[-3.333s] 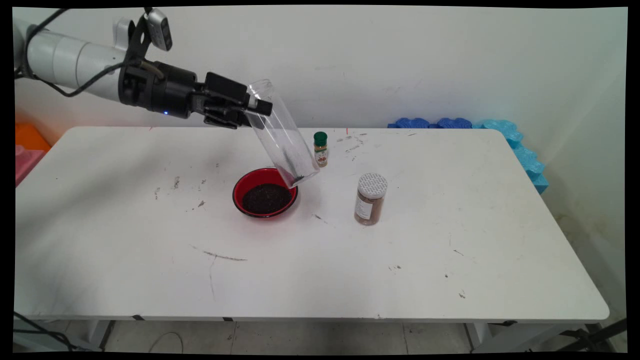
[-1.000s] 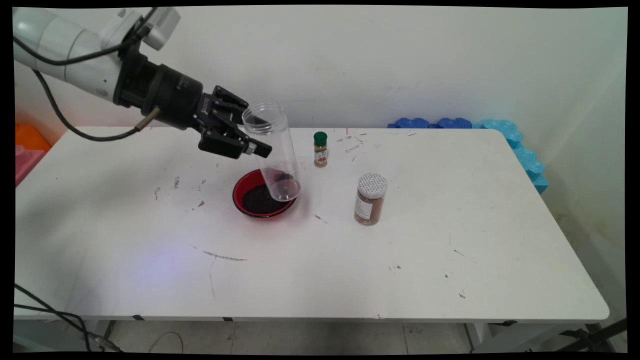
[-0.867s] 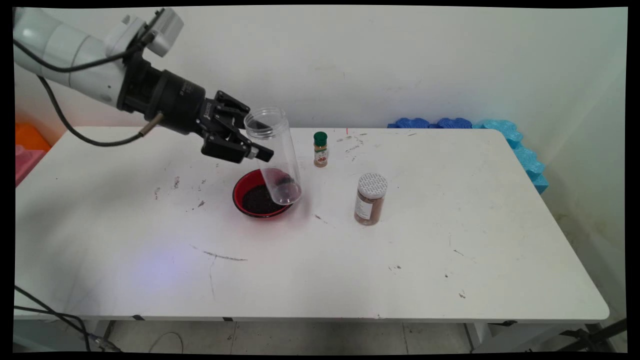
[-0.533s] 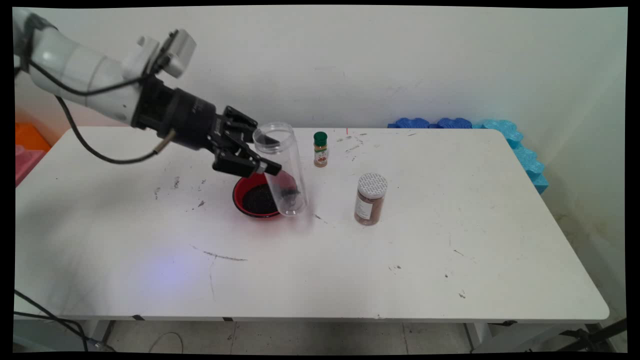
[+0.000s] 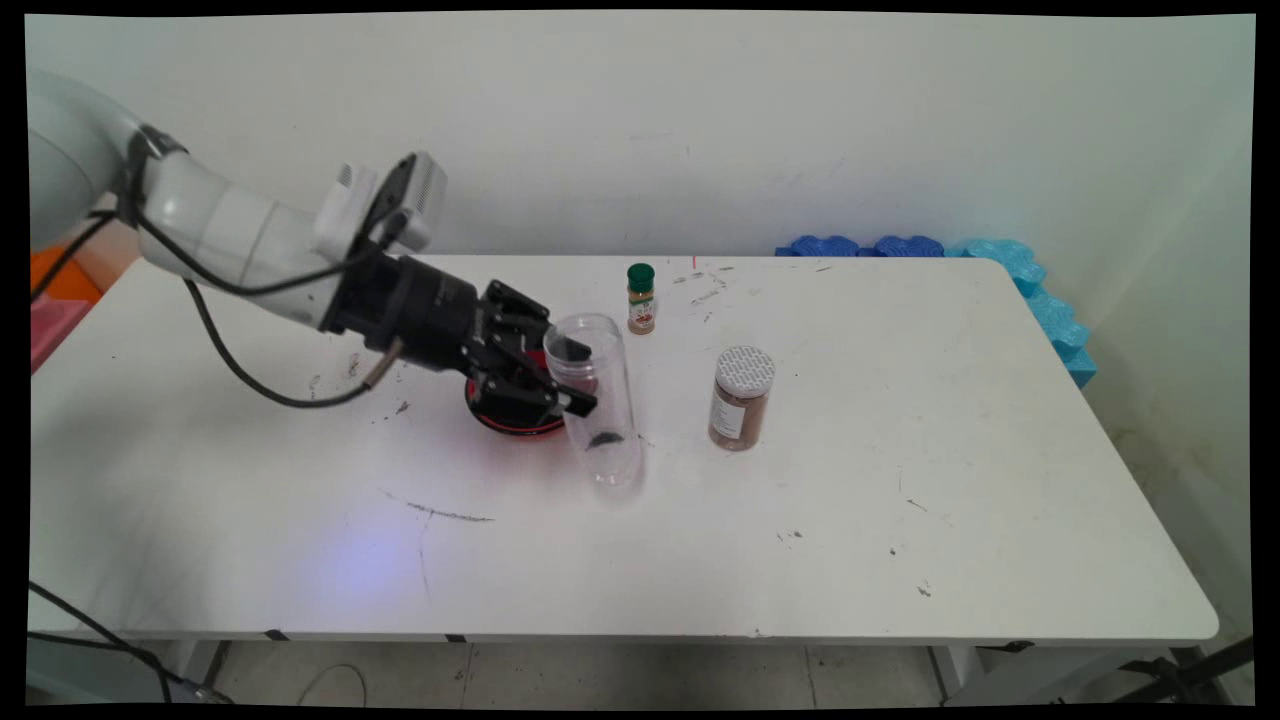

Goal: Place the picked object on the table

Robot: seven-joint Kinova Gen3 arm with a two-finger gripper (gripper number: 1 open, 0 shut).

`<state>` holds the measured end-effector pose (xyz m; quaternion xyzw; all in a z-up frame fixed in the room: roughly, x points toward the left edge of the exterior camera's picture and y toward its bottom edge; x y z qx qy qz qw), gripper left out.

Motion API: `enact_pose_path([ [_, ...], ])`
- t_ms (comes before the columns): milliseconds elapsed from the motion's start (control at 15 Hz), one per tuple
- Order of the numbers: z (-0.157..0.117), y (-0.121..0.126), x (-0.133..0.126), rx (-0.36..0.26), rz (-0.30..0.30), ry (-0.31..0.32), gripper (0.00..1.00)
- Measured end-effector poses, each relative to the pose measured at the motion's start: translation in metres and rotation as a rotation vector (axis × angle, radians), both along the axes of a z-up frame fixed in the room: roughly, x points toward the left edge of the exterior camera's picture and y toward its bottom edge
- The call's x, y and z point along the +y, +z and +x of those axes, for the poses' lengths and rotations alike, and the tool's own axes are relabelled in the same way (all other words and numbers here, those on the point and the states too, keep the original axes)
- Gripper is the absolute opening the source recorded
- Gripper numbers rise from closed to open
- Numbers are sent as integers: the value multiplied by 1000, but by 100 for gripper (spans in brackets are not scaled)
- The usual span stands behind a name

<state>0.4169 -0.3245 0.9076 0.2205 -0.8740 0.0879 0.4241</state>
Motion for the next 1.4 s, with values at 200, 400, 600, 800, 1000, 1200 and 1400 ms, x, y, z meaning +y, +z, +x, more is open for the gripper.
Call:
enact_pose_path([
  [200, -10, -16, 2, -8, 8, 7, 0],
  [400, -17, -29, 3, -15, 16, 13, 0],
  [600, -21, -37, 3, -19, 20, 17, 0],
  [800, -24, -45, 3, -22, 24, 22, 0],
  [1000, -26, -51, 4, -23, 29, 27, 0],
  [1200, -27, -56, 5, -24, 32, 30, 0],
  [1400, -28, -60, 5, -24, 35, 32, 0],
])
